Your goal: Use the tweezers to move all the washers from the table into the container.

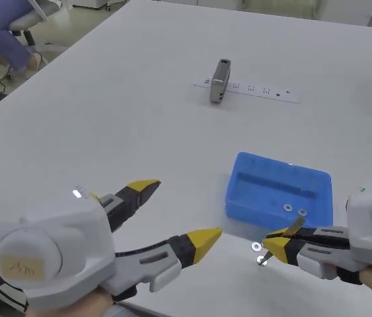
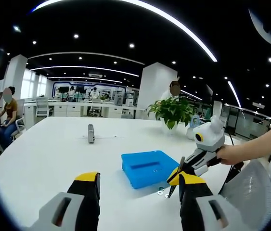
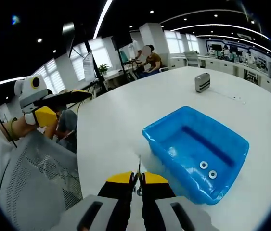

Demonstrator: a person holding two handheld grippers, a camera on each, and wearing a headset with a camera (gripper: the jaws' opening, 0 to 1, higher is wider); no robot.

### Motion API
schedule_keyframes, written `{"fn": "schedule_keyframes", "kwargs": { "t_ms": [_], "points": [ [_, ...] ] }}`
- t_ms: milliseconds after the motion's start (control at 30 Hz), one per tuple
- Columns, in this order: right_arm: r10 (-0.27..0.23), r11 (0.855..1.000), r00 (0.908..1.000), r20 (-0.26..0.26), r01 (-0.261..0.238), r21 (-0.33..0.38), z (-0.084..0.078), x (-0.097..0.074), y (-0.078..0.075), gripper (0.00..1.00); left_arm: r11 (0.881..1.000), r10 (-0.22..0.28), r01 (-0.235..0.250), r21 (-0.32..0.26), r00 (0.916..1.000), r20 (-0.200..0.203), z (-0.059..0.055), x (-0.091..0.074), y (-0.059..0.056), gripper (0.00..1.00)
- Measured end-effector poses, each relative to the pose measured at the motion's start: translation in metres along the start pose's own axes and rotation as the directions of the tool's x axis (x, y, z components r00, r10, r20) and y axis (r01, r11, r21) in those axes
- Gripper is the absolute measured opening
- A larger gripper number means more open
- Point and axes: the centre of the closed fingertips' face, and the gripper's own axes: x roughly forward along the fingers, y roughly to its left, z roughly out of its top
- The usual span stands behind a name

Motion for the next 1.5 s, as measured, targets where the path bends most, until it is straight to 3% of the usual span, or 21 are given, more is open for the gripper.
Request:
{"fn": "schedule_keyframes", "kwargs": {
  "t_ms": [400,533,967,1167,1267,1367,1500],
  "points": [
    [-0.019,0.998,0.9998,0.001,0.019,-0.055,0.0,-0.001,-0.001,0.04,1.0,0.0,0.0,0.0,1.0,0.0,0.0,-0.001,0.001,0.67],
    [-0.024,0.99,0.9997,-0.01,0.022,-0.137,-0.002,0.0,0.004,0.04,1.0,-0.001,0.001,0.001,1.0,0.0,-0.001,0.0,0.001,0.67],
    [-0.04,0.986,0.9991,0.012,0.041,-0.16,-0.001,-0.001,0.003,0.04,1.0,0.001,-0.001,0.0,1.0,0.004,0.001,-0.001,0.0,0.66],
    [-0.032,0.986,0.9995,-0.001,0.031,-0.164,-0.005,0.002,0.005,0.04,1.0,0.0,0.0,0.003,1.0,0.001,0.0,-0.001,0.0,0.66],
    [-0.027,0.974,0.9995,-0.018,0.022,-0.227,-0.007,0.002,0.011,0.04,1.0,0.0,0.0,0.003,1.0,0.001,0.0,0.0,-0.001,0.66],
    [-0.041,0.952,0.9981,-0.047,0.025,-0.305,-0.01,0.003,0.014,0.03,1.0,-0.003,0.003,0.002,1.0,0.0,0.0,0.0,-0.001,0.66],
    [-0.055,0.951,0.9976,-0.044,0.039,-0.307,-0.009,0.002,0.011,0.02,1.0,-0.005,0.005,0.007,1.0,-0.002,0.0,0.0,-0.002,0.66]
  ]
}}
